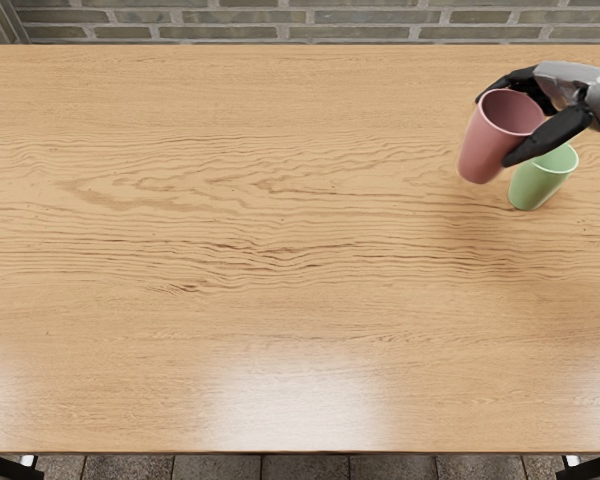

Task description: Pick up cup and place in cup with right hand

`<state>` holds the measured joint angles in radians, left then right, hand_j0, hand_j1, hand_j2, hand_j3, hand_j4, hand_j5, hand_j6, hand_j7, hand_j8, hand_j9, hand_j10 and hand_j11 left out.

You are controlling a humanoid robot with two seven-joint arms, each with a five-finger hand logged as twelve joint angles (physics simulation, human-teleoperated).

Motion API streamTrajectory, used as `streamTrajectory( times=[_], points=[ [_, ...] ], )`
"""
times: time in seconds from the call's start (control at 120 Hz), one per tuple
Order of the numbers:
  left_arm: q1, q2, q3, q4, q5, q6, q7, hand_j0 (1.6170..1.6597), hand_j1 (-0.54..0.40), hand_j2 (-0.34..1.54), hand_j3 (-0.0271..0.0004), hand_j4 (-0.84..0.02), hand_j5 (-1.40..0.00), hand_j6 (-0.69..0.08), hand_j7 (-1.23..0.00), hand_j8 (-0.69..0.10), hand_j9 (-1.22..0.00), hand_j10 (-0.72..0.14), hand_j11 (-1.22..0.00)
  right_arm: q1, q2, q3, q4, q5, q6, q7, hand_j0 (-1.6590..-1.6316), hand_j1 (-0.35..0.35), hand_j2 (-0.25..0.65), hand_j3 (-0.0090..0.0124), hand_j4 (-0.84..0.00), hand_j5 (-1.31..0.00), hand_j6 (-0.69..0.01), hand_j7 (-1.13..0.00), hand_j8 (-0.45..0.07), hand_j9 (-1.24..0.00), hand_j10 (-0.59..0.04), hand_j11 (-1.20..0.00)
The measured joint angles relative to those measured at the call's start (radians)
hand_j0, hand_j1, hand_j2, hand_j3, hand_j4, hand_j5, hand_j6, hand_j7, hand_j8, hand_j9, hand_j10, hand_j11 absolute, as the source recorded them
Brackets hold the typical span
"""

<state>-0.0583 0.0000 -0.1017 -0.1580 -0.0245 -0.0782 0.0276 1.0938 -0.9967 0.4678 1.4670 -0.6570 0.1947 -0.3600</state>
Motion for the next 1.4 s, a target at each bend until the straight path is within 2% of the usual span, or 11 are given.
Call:
streamTrajectory(
  times=[0.4,0.467,0.533,0.55,0.683,0.733,0.833,0.867,0.908,1.008,1.4],
  points=[
    [0.0,0.0,0.0,0.0,0.0,0.0,0.0,1.6581,0.336,0.0,0.0,-0.012,-0.01,-0.012,-0.01,-0.011,-0.01,-0.011,-0.01,0.012,-0.056,0.049,-0.131,0.05,0.057,0.014,-1.6583,0.086,-0.023,0.0025,-0.394,-0.62,-0.338,-0.57,-0.291,-0.62,-0.413,-0.62],
    [0.0,0.0,0.0,0.0,0.0,0.0,0.0,1.6581,0.336,0.0,0.0,-0.011,-0.01,-0.012,-0.01,-0.011,-0.01,-0.011,-0.01,0.012,-0.056,0.051,-0.161,0.057,0.059,0.02,-1.6585,0.079,-0.038,0.0059,-0.382,-0.64,-0.333,-0.57,-0.282,-0.63,-0.398,-0.64],
    [0.0,0.0,0.0,0.0,0.0,0.0,0.0,1.6581,0.336,0.0,0.0,-0.011,-0.01,-0.011,-0.01,-0.011,-0.01,-0.011,-0.01,0.011,-0.054,0.05,-0.193,0.061,0.06,0.027,-1.6584,0.074,-0.053,0.005,-0.376,-0.64,-0.331,-0.57,-0.277,-0.64,-0.391,-0.65],
    [0.0,0.0,0.0,0.0,0.0,0.0,0.0,1.6581,0.336,0.0,0.0,-0.011,-0.01,-0.011,-0.01,-0.011,-0.01,-0.011,-0.01,0.011,-0.053,0.049,-0.202,0.061,0.06,0.031,-1.6581,0.071,-0.053,0.0013,-0.379,-0.64,-0.336,-0.57,-0.279,-0.64,-0.393,-0.64],
    [0.0,0.0,0.0,0.0,0.0,0.0,0.0,1.6581,0.336,0.0,0.0,-0.011,-0.01,-0.011,-0.01,-0.011,-0.01,-0.011,-0.01,0.003,-0.044,0.042,-0.252,0.065,0.059,0.06,-1.6583,0.073,-0.057,0.0031,-0.389,-0.62,-0.332,-0.56,-0.286,-0.62,-0.385,-0.63],
    [0.0,0.0,0.0,0.0,0.0,0.0,0.0,1.6581,0.336,0.0,-0.0001,-0.011,-0.01,-0.011,-0.01,-0.011,-0.01,-0.011,-0.01,-0.001,-0.032,0.04,-0.27,0.065,0.058,0.07,-1.658,0.088,-0.038,-0.0001,-0.395,-0.61,-0.333,-0.56,-0.277,-0.62,-0.382,-0.62],
    [0.0,0.0,0.0,0.0,0.0,0.0,0.0,1.6581,0.336,0.0,-0.0001,-0.011,-0.01,-0.011,-0.01,-0.011,-0.01,-0.011,-0.01,-0.015,-0.011,0.033,-0.303,0.066,0.059,0.093,-1.6585,0.11,-0.021,0.0044,-0.385,-0.62,-0.31,-0.56,-0.26,-0.62,-0.367,-0.62],
    [0.0,0.0,0.0,0.0,0.0,0.0,0.0,1.6581,0.336,0.0,-0.0001,-0.011,-0.01,-0.011,-0.01,-0.011,-0.01,-0.011,-0.01,-0.02,-0.007,0.031,-0.311,0.065,0.058,0.102,-1.6581,0.114,-0.016,0.001,-0.38,-0.62,-0.309,-0.56,-0.254,-0.62,-0.363,-0.62],
    [0.0,0.0,0.0,0.0,0.0,0.0,0.0,1.6581,0.336,0.0,-0.0001,-0.011,-0.01,-0.011,-0.01,-0.011,-0.01,-0.011,-0.01,-0.024,-0.004,0.025,-0.321,0.065,0.059,0.111,-1.6584,0.12,-0.013,0.0039,-0.37,-0.63,-0.299,-0.56,-0.248,-0.62,-0.354,-0.63],
    [0.0,0.0,0.0,0.0,0.0,0.0,0.0,1.6581,0.336,0.0,-0.0001,-0.011,-0.01,-0.011,-0.01,-0.011,-0.01,-0.011,-0.01,-0.038,0.0,0.017,-0.338,0.066,0.059,0.133,-1.658,0.129,-0.006,0.0006,-0.363,-0.63,-0.293,-0.56,-0.239,-0.63,-0.349,-0.63],
    [0.0,0.0,0.0,0.0,0.0,0.0,0.0,1.6581,0.336,0.0,-0.0002,-0.011,-0.01,-0.011,-0.01,-0.011,-0.01,-0.011,-0.01,-0.071,0.029,-0.003,-0.408,0.065,0.059,0.185,-1.6582,0.138,-0.001,0.0017,-0.36,-0.61,-0.28,-0.56,-0.237,-0.62,-0.341,-0.63]
  ],
)
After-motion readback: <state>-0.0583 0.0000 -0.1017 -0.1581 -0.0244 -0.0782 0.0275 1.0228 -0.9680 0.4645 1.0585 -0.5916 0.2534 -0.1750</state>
